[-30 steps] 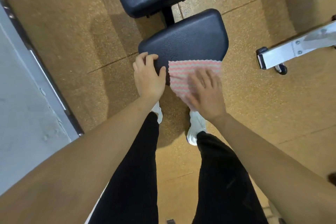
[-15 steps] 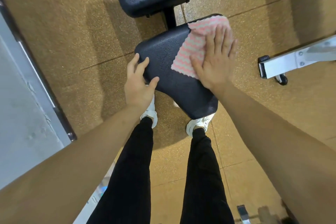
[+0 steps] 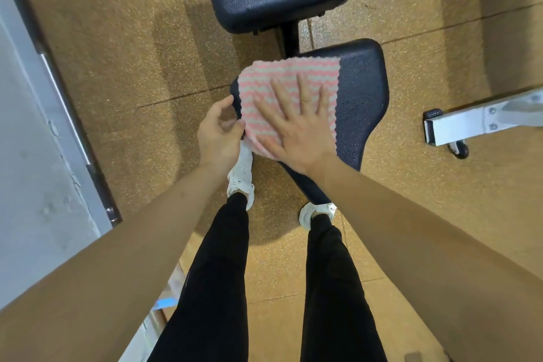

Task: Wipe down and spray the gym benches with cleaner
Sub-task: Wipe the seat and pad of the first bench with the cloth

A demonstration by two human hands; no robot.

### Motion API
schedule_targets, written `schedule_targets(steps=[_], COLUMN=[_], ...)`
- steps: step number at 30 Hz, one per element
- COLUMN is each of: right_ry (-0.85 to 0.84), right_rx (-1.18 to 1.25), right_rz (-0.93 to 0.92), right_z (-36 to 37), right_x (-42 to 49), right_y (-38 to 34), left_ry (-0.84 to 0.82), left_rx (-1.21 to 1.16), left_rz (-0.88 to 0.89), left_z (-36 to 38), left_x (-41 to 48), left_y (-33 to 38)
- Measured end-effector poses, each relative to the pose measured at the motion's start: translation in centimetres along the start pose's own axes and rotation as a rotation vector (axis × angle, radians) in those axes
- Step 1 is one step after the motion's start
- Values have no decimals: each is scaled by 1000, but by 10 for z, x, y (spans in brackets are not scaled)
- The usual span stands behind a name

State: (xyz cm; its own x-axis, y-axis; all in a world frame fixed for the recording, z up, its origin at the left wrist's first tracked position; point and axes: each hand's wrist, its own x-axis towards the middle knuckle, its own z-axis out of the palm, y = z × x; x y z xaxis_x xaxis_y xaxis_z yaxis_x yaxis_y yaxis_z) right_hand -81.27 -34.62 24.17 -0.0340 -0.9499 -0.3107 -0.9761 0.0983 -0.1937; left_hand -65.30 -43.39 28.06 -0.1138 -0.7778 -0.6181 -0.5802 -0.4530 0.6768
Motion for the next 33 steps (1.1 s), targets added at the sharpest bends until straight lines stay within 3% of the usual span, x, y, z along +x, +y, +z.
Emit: schedule_targets(steps=[4, 10, 13, 18, 22, 28, 33], right_ry=[-58, -107, -84, -40, -105, -219, -211], right_rx=[-34, -63, -8, 2, -68, -47, -6], right_rz=[-55, 26, 84, -3, -30, -115, -31], right_z=[9, 15, 6, -14, -29, -47, -53], right_x=[-36, -78, -50, 28, 79, 120, 118], right_y=[-3, 6, -2, -6, 2, 32, 73], left_ry=[3, 33, 50, 92, 127, 132, 149], left_rx=[-11, -71, -147, -241, -339, -271, -162], left_rz=[-22, -84, -129, -193, -259, -236, -217], left_z=[0, 1, 2, 4, 7, 10, 11], left_x=[0, 3, 5, 6, 8, 8, 9], left_y=[2, -1, -2, -6, -3, -1, -2])
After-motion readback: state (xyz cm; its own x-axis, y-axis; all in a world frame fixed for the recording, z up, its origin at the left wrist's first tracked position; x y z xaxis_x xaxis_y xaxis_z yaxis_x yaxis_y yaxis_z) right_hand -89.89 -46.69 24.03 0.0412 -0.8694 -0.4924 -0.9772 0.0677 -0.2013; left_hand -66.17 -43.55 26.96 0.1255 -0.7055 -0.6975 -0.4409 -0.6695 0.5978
